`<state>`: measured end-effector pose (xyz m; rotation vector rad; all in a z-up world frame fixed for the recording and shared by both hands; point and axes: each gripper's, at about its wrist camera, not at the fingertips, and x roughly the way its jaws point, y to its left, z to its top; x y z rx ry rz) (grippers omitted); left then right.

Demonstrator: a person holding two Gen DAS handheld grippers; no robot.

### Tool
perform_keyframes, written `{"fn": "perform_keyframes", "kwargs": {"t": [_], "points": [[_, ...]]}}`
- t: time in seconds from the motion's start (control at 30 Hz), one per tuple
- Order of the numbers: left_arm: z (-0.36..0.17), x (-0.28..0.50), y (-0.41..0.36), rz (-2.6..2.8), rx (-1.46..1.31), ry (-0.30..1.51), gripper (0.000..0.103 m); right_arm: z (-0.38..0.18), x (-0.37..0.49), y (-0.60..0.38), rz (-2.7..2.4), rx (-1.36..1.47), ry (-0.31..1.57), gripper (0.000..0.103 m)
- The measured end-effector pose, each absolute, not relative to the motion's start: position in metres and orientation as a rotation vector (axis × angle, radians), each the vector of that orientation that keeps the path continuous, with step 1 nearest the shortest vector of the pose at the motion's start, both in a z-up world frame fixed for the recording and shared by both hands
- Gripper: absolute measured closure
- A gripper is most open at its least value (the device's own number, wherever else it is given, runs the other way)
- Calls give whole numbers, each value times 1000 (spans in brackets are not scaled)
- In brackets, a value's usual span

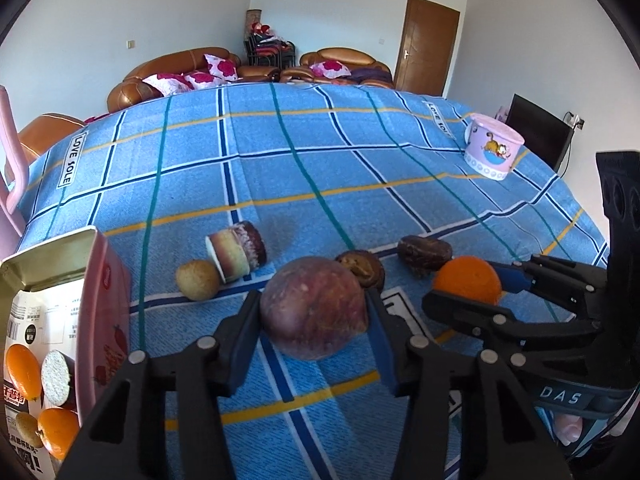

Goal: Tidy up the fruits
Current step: 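Grasp the orange with the right gripper while the left gripper lifts the purple-brown fruit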

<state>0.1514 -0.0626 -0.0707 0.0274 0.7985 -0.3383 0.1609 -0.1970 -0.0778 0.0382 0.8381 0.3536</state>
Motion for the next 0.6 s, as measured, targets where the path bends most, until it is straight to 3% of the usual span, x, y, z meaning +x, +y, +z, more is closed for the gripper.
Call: {"fn": "perform_keyframes", "kwargs": {"t": [0.6], "points": [[-55, 136, -50, -344, -21, 676, 51, -58, 139, -196, 355, 1, 687, 55]]}}
